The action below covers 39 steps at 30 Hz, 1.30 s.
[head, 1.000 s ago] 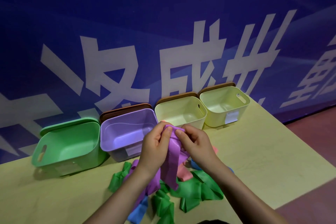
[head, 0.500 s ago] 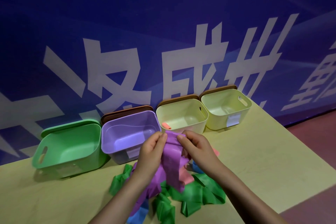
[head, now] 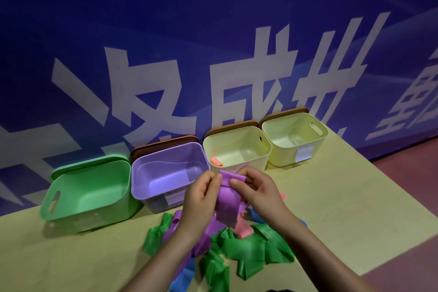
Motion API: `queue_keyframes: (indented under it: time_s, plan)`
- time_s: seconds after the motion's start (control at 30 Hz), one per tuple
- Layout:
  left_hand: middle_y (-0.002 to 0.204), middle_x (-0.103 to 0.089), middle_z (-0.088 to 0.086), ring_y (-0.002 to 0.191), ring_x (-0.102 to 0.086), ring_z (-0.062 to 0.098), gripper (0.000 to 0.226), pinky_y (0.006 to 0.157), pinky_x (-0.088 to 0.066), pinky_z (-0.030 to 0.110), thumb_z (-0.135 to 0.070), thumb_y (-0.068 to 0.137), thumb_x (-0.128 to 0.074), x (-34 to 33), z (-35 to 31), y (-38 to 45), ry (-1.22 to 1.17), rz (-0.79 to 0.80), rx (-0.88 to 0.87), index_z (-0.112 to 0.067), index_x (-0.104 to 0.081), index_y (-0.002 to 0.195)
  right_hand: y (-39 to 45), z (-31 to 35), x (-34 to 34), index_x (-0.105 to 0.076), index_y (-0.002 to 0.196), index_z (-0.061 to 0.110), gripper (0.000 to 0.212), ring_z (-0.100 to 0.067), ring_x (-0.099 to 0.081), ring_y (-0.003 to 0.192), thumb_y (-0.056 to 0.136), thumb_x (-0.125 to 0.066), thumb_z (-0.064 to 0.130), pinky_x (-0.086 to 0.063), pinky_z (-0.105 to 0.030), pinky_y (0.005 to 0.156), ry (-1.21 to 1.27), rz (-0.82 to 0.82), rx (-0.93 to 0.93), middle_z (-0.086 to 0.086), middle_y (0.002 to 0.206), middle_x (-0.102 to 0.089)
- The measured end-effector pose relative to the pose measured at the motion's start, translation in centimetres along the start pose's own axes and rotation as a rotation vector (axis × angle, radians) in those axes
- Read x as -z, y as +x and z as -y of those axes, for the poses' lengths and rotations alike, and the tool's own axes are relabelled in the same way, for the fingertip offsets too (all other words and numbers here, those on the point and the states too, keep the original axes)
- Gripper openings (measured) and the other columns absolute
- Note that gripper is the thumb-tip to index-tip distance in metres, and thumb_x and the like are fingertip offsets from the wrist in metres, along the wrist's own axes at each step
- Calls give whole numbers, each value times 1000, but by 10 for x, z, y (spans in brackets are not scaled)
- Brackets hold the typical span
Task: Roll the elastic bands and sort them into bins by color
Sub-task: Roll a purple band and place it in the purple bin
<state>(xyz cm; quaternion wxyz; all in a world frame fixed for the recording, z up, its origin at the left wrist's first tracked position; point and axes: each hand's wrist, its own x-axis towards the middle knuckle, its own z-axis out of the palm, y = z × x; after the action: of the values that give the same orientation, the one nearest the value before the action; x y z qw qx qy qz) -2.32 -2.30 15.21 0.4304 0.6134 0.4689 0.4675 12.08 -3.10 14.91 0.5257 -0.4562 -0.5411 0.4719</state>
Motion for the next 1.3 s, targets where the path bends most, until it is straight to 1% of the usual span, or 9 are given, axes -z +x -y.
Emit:
queue_keyframes:
  time_s: [0.17, 0.3, 0.43, 0.53, 0.7, 0.93, 1.07, 1.17, 1.3]
  plan:
    - [83, -70, 5, 80, -65, 15, 29, 73, -49, 30, -40, 87, -50, 0, 2, 1, -322, 93, 313, -20, -72, 86, 3, -5, 2, -66, 79, 21, 1, -16, -56, 65, 80, -65, 20, -45, -27, 58, -36, -60, 62, -5, 70, -61]
    - [102, -68, 24, 92, -63, 29, 30, 90, -46, 45, -41, 87, -51, -1, 1, -1, -317, 116, 360, -22, -75, 89, 7, -12, 7, -72, 89, 37, 12, -22, -59, 71, 79, -65, 37, -48, -35, 65, -212, -65, 145, 1, 78, -68]
    - [105, -68, 24, 100, -63, 38, 30, 96, -45, 51, -33, 94, -49, -4, 2, 1, -363, 48, 414, -14, -71, 98, 9, -12, 10, -74, 97, 24, 22, 0, -60, 77, 83, -62, 34, -45, -16, 68, -456, -66, 310, 21, 87, -67]
    - [104, -69, 22, 100, -64, 33, 39, 95, -46, 48, -47, 84, -50, -6, 0, 1, -400, 59, 404, -19, -74, 95, 13, -7, 12, -74, 98, 17, 20, 9, -52, 77, 86, -61, 28, -37, -6, 71, -660, -40, 449, 13, 84, -67]
    - [104, -68, 25, 101, -63, 39, 43, 94, -46, 51, -45, 83, -51, -9, 5, 5, -429, 33, 449, -10, -68, 102, 18, -7, 16, -73, 101, 12, 22, -18, -61, 76, 89, -59, 24, -49, -27, 66, -830, 29, 580, -2, 84, -68]
    - [97, -64, 28, 90, -60, 33, 32, 82, -44, 40, -20, 100, -39, -5, 13, 10, -385, 20, 453, 1, -62, 108, 17, 1, 26, -65, 121, 21, 35, -12, -60, 86, 92, -48, 29, -48, -27, 76, -715, 245, 364, 2, 98, -66]
    - [86, -68, 6, 81, -63, 18, 26, 73, -46, 28, -14, 99, -38, -3, 14, 11, -305, 15, 389, -12, -64, 94, 15, -1, 17, -66, 119, 28, 30, -9, -62, 86, 91, -56, 35, -49, -24, 79, -461, 130, 166, 4, 97, -67]
    - [78, -68, -11, 68, -62, -5, 31, 63, -47, 11, -9, 101, -37, -3, 7, 8, -245, 64, 319, -26, -60, 90, 17, -2, 8, -66, 107, 30, 23, -9, -55, 70, 88, -67, 18, -46, -27, 71, -221, 38, -18, -4, 81, -62]
    - [96, -66, -5, 85, -61, 3, 26, 74, -47, 15, -12, 100, -40, -2, 8, 6, -172, 68, 254, -29, -59, 95, 19, -3, 6, -71, 96, 13, 12, -10, -58, 67, 86, -67, 8, -48, -26, 66, -155, 15, -65, -19, 81, -66]
